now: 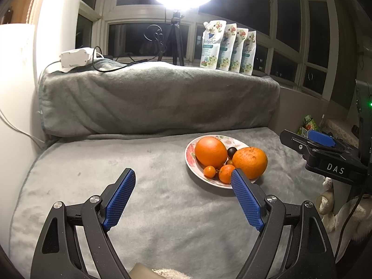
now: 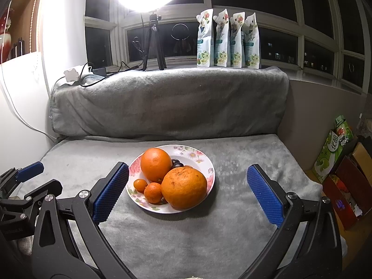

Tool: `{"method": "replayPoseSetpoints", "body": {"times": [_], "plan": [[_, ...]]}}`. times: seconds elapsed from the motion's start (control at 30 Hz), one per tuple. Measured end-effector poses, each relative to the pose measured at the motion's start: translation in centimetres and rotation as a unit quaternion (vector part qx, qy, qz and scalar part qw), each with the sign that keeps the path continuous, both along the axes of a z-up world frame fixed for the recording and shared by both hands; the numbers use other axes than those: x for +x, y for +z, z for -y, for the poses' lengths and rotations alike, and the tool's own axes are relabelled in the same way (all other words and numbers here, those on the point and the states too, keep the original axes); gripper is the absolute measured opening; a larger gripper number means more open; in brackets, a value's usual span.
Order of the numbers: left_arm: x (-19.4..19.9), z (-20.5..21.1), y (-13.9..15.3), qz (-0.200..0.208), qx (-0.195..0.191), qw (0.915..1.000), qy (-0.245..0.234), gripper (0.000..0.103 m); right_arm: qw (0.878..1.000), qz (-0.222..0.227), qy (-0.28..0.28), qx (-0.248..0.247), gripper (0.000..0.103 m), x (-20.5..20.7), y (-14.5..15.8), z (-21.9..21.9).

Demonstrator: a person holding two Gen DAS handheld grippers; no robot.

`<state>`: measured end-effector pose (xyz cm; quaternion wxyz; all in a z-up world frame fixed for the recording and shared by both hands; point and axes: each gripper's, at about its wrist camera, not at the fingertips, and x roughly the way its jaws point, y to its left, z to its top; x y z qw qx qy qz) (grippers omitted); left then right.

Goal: Organize fruits

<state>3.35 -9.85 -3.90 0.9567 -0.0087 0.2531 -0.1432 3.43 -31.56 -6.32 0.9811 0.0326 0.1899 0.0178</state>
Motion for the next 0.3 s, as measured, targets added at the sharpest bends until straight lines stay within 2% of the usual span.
{"method": "replayPoseSetpoints", "body": {"times": [0.3], "plan": [[0.03, -0.14, -0.26, 0.003, -0.001, 1.0000, -0.001, 0.084, 1.000, -0.005, 0.000, -0.002, 0.103, 0.12, -0.45, -0.31]]}}
